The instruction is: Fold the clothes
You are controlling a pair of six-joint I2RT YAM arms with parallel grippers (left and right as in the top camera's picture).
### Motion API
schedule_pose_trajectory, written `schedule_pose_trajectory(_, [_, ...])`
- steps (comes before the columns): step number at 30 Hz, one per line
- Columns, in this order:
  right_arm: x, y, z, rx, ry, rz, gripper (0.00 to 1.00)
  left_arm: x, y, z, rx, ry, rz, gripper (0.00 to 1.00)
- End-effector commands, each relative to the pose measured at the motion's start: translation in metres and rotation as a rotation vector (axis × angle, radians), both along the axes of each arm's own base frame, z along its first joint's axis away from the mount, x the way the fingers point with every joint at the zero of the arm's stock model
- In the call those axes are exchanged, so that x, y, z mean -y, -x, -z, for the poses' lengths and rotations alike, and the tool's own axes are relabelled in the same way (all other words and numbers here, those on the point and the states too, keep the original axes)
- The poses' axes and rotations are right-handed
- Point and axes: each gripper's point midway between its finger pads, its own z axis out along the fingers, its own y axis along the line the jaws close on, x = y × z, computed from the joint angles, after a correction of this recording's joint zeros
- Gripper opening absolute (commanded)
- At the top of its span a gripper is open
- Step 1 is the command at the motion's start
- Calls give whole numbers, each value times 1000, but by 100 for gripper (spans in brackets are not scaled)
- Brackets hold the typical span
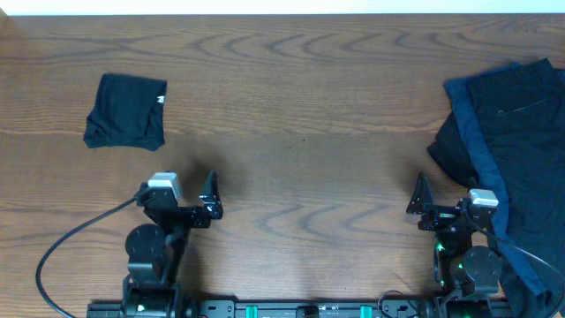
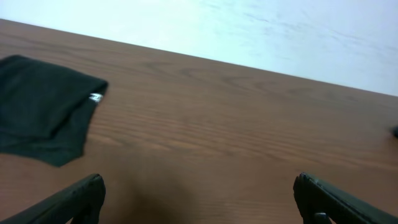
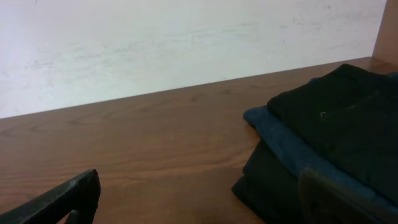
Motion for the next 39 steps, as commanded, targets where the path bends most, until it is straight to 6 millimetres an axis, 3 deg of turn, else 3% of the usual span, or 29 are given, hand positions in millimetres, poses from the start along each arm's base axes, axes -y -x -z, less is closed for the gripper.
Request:
schedule_pose_trajectory(1, [1,0,0,0,15,3,99,-13,1,0,33,-21,-76,98])
schedule_pose_trajectory(16, [1,0,0,0,15,3,99,-20,7,22,55,-79,-102,98])
schedule_pose_trajectory(21, [1,0,0,0,15,3,99,-36,11,23,49,-107,-189,98])
schedule_pose_trajectory(29, [1,0,0,0,15,3,99,-25,12,18,85,-208,-104,98])
schedule_pose_trajectory(39, [1,0,0,0,15,3,99,-26,12,18,85,-218,-106,98])
